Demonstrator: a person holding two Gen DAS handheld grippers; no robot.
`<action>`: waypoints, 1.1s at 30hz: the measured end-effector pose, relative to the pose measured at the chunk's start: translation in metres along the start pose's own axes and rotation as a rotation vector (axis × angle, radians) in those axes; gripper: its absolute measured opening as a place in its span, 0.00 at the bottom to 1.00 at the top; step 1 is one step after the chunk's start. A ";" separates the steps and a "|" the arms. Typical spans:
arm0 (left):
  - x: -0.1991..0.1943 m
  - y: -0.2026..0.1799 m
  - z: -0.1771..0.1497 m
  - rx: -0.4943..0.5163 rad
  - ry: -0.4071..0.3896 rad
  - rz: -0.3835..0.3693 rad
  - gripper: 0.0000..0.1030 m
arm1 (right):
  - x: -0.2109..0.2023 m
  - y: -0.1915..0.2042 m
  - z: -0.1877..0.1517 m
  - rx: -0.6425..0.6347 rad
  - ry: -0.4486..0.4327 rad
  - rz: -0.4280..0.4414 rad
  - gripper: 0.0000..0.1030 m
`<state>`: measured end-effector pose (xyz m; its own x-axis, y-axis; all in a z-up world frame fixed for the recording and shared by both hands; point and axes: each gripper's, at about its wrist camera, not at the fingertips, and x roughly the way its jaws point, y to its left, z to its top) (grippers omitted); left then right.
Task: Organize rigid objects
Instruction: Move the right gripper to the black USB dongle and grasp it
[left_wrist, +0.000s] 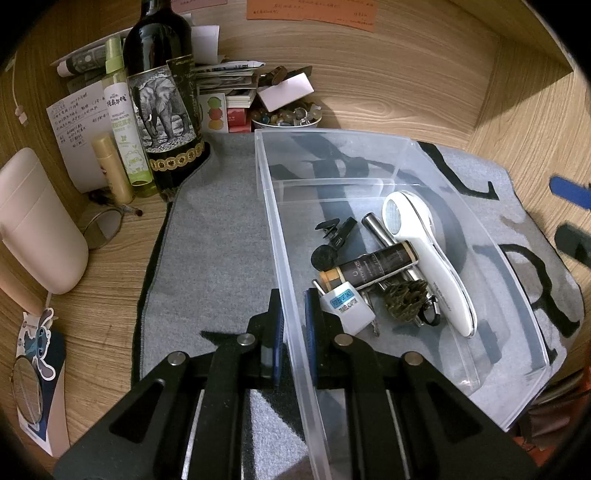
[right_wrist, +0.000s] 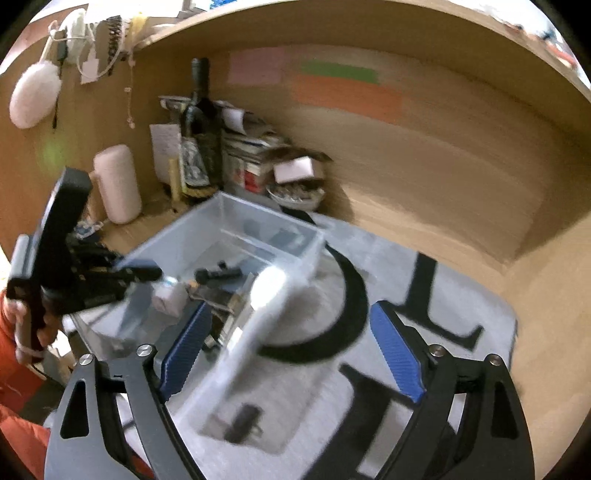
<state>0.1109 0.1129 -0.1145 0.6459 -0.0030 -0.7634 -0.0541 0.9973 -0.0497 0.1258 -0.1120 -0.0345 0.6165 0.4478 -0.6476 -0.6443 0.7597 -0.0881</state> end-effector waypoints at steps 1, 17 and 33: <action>0.000 0.000 0.000 -0.001 0.000 0.000 0.10 | 0.001 -0.003 -0.005 0.009 0.014 0.002 0.84; 0.000 0.000 0.000 -0.003 0.000 -0.001 0.10 | 0.044 0.006 -0.083 0.085 0.239 0.097 0.82; 0.000 0.000 0.000 -0.003 0.000 -0.001 0.10 | 0.040 -0.008 -0.089 0.157 0.210 0.099 0.32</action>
<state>0.1109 0.1131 -0.1142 0.6462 -0.0039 -0.7632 -0.0558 0.9971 -0.0523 0.1151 -0.1422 -0.1275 0.4363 0.4286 -0.7911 -0.6087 0.7881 0.0913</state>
